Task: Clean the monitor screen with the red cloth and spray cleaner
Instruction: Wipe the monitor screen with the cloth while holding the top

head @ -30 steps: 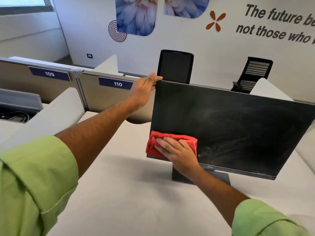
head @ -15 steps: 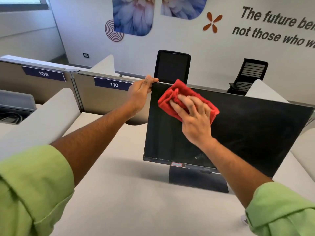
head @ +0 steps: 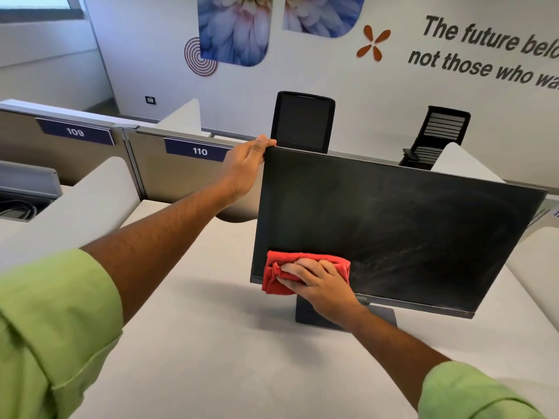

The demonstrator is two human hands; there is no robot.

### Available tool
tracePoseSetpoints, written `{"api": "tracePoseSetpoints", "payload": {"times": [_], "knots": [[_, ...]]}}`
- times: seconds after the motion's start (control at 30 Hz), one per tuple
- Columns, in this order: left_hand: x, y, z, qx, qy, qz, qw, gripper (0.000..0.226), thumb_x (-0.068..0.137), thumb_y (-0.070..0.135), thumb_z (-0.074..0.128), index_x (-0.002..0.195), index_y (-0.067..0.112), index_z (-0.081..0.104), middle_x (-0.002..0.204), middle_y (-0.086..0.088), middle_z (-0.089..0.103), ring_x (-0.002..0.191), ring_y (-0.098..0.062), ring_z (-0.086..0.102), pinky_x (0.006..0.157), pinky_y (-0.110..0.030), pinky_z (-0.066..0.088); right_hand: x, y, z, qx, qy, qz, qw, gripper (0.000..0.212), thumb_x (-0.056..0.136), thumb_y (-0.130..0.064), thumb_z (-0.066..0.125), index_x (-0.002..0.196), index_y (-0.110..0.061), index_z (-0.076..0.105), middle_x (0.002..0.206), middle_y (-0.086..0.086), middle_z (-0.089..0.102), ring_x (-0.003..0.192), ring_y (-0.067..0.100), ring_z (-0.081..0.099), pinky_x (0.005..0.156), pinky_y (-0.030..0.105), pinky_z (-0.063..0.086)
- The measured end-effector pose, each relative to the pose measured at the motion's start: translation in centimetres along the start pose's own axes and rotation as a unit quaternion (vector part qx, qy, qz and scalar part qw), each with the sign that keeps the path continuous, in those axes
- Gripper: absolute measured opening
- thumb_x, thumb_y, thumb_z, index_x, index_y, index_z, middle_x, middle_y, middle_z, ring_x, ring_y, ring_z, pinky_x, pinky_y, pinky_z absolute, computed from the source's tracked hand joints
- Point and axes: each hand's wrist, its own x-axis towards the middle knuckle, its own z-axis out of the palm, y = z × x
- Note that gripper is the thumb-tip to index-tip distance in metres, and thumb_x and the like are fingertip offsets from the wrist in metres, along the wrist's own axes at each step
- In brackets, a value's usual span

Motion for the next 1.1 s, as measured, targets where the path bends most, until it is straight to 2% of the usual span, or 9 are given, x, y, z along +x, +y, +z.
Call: {"api": "tracePoseSetpoints", "payload": {"times": [0.1, 0.27, 0.47, 0.7, 0.83, 0.9, 0.97, 1.03, 1.1], "knots": [[-0.1, 0.4, 0.3, 0.012, -0.007, 0.005, 1.000, 0.049, 0.107, 0.042, 0.032, 0.136, 0.014, 0.060, 0.139, -0.005, 0.060, 0.133, -0.020, 0.051, 0.116, -0.043, 0.039, 1.5, 3.1, -2.4, -0.028, 0.080, 0.079, 0.993, 0.074, 0.094, -0.016, 0.058, 0.161, -0.039, 0.035, 0.156, -0.008, 0.043, 0.138, 0.025, 0.043, 0.098, 0.044, 0.040], [-0.4, 0.2, 0.4, 0.009, 0.009, -0.003, 1.000, 0.049, 0.106, 0.042, 0.034, 0.137, 0.015, 0.059, 0.139, -0.004, 0.060, 0.134, -0.019, 0.051, 0.117, -0.043, 0.038, 4.9, 10.6, -7.8, -0.032, 0.170, 0.176, 0.969, 0.063, 0.095, -0.014, 0.063, 0.151, -0.040, 0.052, 0.153, -0.007, 0.044, 0.137, 0.028, 0.043, 0.101, 0.047, 0.039], [0.0, 0.4, 0.9, 0.004, 0.012, -0.024, 1.000, 0.054, 0.104, 0.050, 0.033, 0.137, 0.017, 0.059, 0.141, -0.003, 0.059, 0.135, -0.021, 0.049, 0.117, -0.044, 0.037, 6.1, 14.6, -10.4, -0.032, 0.200, 0.305, 0.931, 0.063, 0.103, -0.016, 0.055, 0.160, -0.037, 0.038, 0.157, 0.001, 0.039, 0.142, 0.032, 0.036, 0.106, 0.052, 0.037], [0.0, 0.4, 0.7, 0.044, 0.026, -0.015, 0.999, 0.054, 0.104, 0.049, 0.033, 0.135, 0.015, 0.061, 0.134, -0.003, 0.062, 0.127, -0.020, 0.054, 0.110, -0.037, 0.043, 0.6, 5.8, -3.6, -0.001, 0.164, 0.192, 0.968, 0.060, 0.101, -0.009, 0.052, 0.152, -0.041, 0.050, 0.153, -0.007, 0.046, 0.135, 0.028, 0.047, 0.105, 0.049, 0.042], [-0.1, 0.6, 0.6, 0.142, 0.007, 0.025, 0.989, 0.053, 0.103, 0.053, 0.030, 0.122, 0.017, 0.064, 0.101, 0.013, 0.064, 0.105, -0.014, 0.058, 0.082, -0.017, 0.044, -4.3, 1.4, 0.5, 0.015, 0.064, 0.104, 0.992, 0.070, 0.097, -0.014, 0.064, 0.157, -0.042, 0.041, 0.154, -0.009, 0.045, 0.137, 0.025, 0.043, 0.105, 0.046, 0.045], [0.0, 1.2, 0.7, 0.203, -0.015, 0.070, 0.977, 0.060, 0.103, 0.055, 0.027, 0.126, 0.012, 0.062, 0.113, 0.006, 0.065, 0.115, -0.018, 0.055, 0.098, -0.031, 0.049, -5.7, 0.5, 1.4, 0.033, 0.027, 0.092, 0.995, 0.079, 0.091, -0.023, 0.080, 0.157, -0.040, 0.040, 0.156, -0.008, 0.044, 0.139, 0.026, 0.042, 0.111, 0.045, 0.045], [0.1, 2.0, 1.5, 0.269, -0.054, 0.117, 0.955, 0.067, 0.102, 0.058, 0.022, 0.143, 0.014, 0.052, 0.147, -0.002, 0.051, 0.138, -0.019, 0.043, 0.116, -0.040, 0.033, -5.9, 0.4, 1.4, 0.036, 0.010, 0.089, 0.995, 0.087, 0.085, -0.028, 0.086, 0.157, -0.039, 0.039, 0.157, -0.007, 0.043, 0.140, 0.027, 0.042, 0.113, 0.045, 0.046], [0.1, 2.9, 3.0, 0.329, -0.101, 0.158, 0.926, 0.070, 0.101, 0.060, 0.016, 0.148, 0.017, 0.046, 0.154, -0.003, 0.045, 0.144, -0.018, 0.037, 0.122, -0.043, 0.023, -5.6, 0.8, 1.0, 0.023, 0.017, 0.064, 0.998, 0.088, 0.084, -0.027, 0.087, 0.158, -0.038, 0.039, 0.155, -0.006, 0.044, 0.139, 0.026, 0.043, 0.109, 0.046, 0.049], [-0.1, 3.6, 4.7, 0.372, -0.124, 0.169, 0.904, 0.074, 0.100, 0.063, 0.011, 0.150, 0.019, 0.044, 0.153, -0.002, 0.044, 0.143, -0.019, 0.036, 0.120, -0.042, 0.025, -5.1, 1.8, 0.1, -0.003, 0.034, 0.047, 0.998, 0.083, 0.091, -0.024, 0.079, 0.161, -0.037, 0.035, 0.155, -0.005, 0.045, 0.138, 0.026, 0.044, 0.107, 0.046, 0.050]]}}
